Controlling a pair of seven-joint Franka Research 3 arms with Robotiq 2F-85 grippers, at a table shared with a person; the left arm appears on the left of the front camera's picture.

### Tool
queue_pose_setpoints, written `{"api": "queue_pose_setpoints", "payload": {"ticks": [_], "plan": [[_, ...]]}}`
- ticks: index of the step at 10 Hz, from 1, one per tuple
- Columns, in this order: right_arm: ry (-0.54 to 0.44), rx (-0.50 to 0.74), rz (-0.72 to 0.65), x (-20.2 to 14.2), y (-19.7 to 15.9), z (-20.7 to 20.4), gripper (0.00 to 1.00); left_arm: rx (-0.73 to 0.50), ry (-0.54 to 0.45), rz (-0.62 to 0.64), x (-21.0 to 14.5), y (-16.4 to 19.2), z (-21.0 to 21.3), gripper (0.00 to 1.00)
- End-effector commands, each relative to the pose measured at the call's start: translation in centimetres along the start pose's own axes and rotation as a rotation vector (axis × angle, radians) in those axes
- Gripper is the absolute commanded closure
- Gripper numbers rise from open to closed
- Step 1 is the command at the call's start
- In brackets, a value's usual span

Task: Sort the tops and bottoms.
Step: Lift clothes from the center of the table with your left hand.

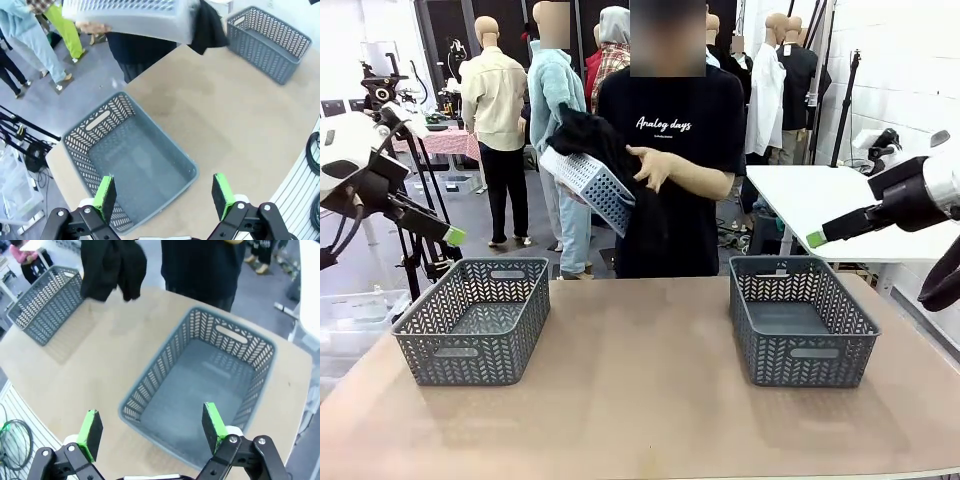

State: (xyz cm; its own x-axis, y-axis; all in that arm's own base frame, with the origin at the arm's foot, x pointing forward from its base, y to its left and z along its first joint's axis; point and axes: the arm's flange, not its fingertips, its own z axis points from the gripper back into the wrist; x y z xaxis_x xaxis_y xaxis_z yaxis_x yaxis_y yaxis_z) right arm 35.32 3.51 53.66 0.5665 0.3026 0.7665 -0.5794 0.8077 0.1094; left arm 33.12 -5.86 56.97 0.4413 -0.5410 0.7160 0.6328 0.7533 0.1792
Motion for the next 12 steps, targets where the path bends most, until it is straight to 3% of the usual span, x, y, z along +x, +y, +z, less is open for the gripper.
{"api": "queue_pose_setpoints", "payload": {"ticks": [1,3,6,7,12], "plan": [[0.021,-0.058,0.071,0.9,1.1,1.0,0.00,0.018,0.067,-0.013,-0.4,0.4,-1.9,0.00],[0.063,-0.121,0.135,2.6,1.7,1.8,0.00,0.011,0.074,-0.009,-0.8,0.4,-2.2,0.00],[0.165,-0.114,0.145,2.5,0.2,-1.0,0.00,0.013,0.084,0.000,-0.7,0.5,-3.2,0.00],[0.063,-0.118,0.163,2.7,1.6,1.5,0.00,-0.011,0.087,0.022,-0.7,0.8,-4.2,0.00],[0.063,-0.118,0.163,2.7,1.6,1.5,0.00,-0.006,0.074,0.003,-0.8,0.2,-2.7,0.00]]}}
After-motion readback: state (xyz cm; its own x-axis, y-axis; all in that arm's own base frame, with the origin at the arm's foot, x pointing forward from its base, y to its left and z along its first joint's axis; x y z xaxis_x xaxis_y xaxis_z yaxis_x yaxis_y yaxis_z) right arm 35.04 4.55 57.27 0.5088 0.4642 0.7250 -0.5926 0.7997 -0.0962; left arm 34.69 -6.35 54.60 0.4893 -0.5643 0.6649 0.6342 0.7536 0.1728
